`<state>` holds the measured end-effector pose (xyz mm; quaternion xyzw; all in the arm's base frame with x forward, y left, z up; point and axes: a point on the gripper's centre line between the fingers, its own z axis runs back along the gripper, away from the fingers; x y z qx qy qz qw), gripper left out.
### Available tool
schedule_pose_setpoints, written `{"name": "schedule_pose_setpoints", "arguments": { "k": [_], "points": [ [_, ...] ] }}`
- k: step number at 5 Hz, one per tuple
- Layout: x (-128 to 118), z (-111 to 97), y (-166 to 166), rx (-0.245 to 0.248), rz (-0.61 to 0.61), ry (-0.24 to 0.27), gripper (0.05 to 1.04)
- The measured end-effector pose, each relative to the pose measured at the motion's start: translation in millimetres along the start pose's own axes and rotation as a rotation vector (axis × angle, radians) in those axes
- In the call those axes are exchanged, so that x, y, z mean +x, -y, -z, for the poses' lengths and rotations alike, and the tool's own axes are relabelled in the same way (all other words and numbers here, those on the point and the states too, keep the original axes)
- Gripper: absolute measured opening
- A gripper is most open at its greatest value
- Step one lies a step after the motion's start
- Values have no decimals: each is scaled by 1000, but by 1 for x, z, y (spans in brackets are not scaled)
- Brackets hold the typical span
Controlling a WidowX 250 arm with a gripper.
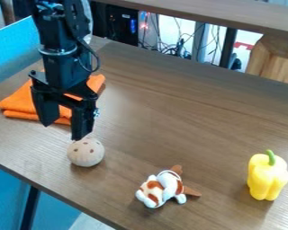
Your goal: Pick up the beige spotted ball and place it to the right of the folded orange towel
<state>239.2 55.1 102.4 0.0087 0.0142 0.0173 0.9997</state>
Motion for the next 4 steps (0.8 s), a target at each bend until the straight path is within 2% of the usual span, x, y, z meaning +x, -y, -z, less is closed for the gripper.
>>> {"name": "schedule_pose_setpoints", "arguments": {
  "k": [1,2,3,4],
  "points": [
    [-1,6,1,-3,1,-18,1009],
    [14,17,-7,47,22,38,1009],
    [20,23,-7,39,56,55,1009],
    [24,37,-8,32,82,17,1009]
  ]
}}
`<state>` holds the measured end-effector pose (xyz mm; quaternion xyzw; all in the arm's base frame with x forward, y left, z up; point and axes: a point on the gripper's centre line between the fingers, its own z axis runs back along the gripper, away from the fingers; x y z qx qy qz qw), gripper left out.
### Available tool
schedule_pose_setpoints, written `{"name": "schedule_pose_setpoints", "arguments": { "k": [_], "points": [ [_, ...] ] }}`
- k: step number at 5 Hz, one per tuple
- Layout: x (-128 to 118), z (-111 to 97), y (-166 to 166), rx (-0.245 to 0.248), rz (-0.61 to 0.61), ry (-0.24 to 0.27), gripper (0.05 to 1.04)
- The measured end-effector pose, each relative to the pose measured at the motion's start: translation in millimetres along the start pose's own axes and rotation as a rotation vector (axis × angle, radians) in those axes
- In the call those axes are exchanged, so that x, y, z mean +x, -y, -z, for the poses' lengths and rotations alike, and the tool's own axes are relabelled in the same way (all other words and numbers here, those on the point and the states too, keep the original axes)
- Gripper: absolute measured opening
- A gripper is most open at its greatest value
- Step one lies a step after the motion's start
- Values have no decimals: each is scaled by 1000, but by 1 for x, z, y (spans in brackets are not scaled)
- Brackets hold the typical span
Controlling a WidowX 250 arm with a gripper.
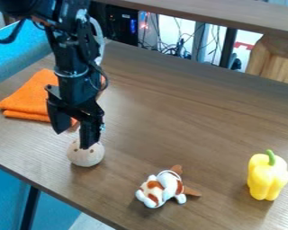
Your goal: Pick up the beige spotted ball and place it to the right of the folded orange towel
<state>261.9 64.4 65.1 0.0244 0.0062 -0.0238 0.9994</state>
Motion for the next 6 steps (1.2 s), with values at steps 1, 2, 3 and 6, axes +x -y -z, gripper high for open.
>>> {"name": "schedule_pose_setpoints", "arguments": {
  "k": [1,2,3,6],
  "points": [
    [3,8,5,-48,38,-37,1009],
    [3,16,4,-46,26,-67,1009],
    [2,28,-2,-4,-15,-104,1009],
    [4,34,-2,30,-13,-125,688]
  ]
}}
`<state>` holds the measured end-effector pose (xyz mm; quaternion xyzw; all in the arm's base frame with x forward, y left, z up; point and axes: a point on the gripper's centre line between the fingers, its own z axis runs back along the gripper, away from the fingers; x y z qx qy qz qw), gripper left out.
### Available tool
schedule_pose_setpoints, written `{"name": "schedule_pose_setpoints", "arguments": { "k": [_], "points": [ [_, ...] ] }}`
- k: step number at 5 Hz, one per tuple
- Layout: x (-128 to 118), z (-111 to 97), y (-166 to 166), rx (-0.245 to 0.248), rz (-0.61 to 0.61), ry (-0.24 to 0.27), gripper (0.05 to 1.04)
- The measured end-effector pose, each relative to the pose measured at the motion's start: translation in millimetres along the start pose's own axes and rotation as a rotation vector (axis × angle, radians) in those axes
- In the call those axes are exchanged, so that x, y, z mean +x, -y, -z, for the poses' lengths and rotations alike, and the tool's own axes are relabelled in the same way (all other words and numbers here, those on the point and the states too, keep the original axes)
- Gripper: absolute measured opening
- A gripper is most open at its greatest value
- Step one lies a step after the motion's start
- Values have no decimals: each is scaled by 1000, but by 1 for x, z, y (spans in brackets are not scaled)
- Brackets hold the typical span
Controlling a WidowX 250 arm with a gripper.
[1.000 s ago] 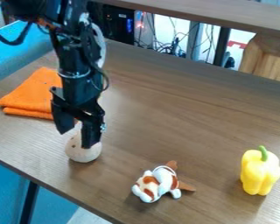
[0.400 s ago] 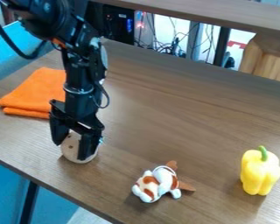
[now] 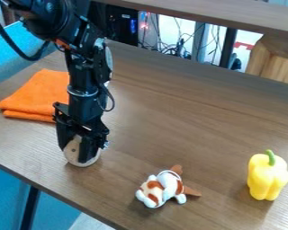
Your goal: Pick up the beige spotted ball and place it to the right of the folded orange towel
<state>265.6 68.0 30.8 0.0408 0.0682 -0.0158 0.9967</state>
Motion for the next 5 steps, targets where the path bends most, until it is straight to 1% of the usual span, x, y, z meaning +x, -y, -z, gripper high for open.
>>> {"name": "schedule_pose_setpoints", "arguments": {
  "k": [1,2,3,4,5],
  "points": [
    [1,-22,2,-64,-9,53,624],
    [10,-50,2,-156,-12,109,596],
    [46,-73,0,-217,-23,149,596],
    [85,-71,-1,-200,-46,137,596],
    [124,-70,7,-189,-37,180,596]
  ]
}}
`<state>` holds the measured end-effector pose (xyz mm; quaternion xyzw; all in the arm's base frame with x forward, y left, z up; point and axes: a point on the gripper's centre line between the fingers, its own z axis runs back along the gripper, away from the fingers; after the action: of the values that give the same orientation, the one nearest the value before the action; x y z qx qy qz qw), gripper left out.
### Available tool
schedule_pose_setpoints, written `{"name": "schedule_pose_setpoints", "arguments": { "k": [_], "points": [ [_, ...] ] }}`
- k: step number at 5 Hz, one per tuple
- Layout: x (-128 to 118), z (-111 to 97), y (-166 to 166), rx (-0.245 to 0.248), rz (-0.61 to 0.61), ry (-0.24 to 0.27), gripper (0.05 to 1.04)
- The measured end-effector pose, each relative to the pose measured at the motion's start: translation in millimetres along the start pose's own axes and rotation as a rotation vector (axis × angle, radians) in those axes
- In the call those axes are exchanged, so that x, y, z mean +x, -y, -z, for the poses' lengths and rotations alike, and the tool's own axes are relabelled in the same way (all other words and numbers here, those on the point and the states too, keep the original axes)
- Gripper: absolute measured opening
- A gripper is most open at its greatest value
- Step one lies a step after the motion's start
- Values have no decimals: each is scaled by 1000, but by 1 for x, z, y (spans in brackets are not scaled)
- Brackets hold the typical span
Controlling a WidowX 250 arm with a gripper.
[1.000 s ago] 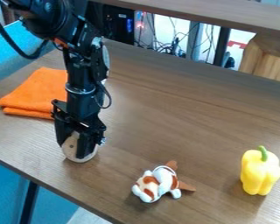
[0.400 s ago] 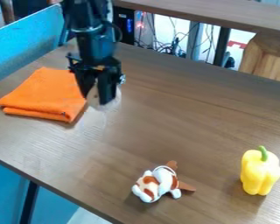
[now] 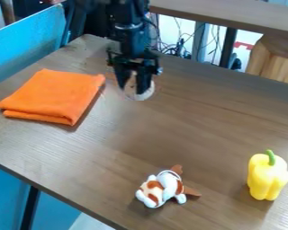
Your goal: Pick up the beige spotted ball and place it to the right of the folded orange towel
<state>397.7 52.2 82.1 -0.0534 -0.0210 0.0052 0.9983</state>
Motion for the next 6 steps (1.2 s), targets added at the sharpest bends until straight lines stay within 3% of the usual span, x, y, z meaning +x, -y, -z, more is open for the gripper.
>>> {"name": "schedule_pose_setpoints", "arguments": {
  "k": [1,2,3,4,5,6],
  "points": [
    [16,18,-3,-8,-36,-35,596],
    [18,46,-14,39,-91,-95,596],
    [24,49,-13,48,-116,-119,639],
    [20,49,-12,25,-126,-126,938],
    [11,29,-8,2,-127,-84,1011],
    [4,-10,-9,-9,-136,26,1007]
  ]
}}
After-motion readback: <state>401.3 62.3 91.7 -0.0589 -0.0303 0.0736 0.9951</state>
